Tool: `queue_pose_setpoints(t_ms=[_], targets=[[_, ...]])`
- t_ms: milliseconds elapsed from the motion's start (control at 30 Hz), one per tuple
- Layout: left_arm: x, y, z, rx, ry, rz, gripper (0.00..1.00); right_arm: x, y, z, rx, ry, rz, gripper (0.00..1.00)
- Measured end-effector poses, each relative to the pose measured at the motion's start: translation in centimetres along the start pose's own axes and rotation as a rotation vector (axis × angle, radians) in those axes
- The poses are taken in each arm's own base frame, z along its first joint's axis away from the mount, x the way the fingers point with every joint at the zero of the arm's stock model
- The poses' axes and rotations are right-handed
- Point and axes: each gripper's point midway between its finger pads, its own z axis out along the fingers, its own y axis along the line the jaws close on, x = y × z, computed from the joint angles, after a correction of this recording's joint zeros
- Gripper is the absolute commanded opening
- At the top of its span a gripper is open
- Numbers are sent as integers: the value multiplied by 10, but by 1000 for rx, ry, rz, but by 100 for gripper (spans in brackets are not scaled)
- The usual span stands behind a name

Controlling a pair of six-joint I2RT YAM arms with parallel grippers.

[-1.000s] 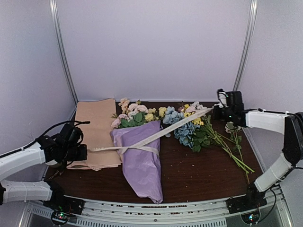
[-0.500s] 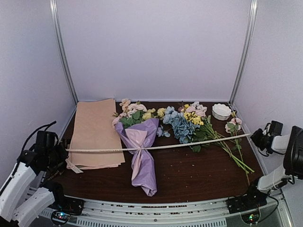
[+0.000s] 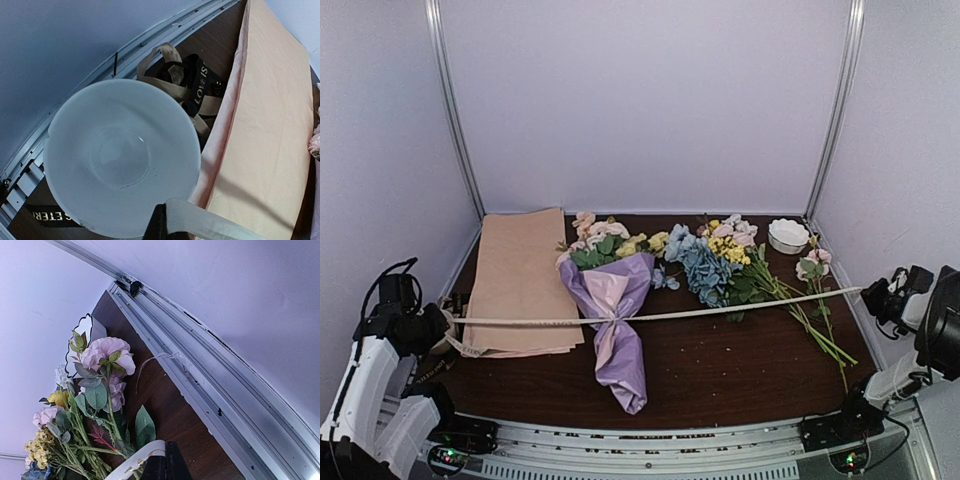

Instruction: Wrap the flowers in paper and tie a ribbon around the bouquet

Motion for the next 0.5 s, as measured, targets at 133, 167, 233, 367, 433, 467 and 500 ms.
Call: queue_pose_setpoints(t_ms=[133, 167, 233, 367, 433, 467, 500], targets=[[-1, 6, 0, -12, 3, -21, 0, 0, 1, -1, -8, 1, -1, 0], [0, 7, 0, -14, 8, -24, 0, 1, 1, -1, -8, 1, 0, 0], [2, 10, 0, -20, 19, -30, 0, 1, 0, -3, -7, -2, 2, 0], [3, 12, 0, -25, 26, -34, 0, 1, -2, -6, -5, -9, 5, 0], [3, 12, -1, -23, 26, -37, 0, 1, -3, -6, -8, -8, 8, 0], [3, 12, -1, -18, 24, -41, 0, 1, -3, -7, -9, -9, 11, 0], [3, 12, -1, -17, 24, -44, 0, 1, -4, -7, -12, -12, 13, 0]])
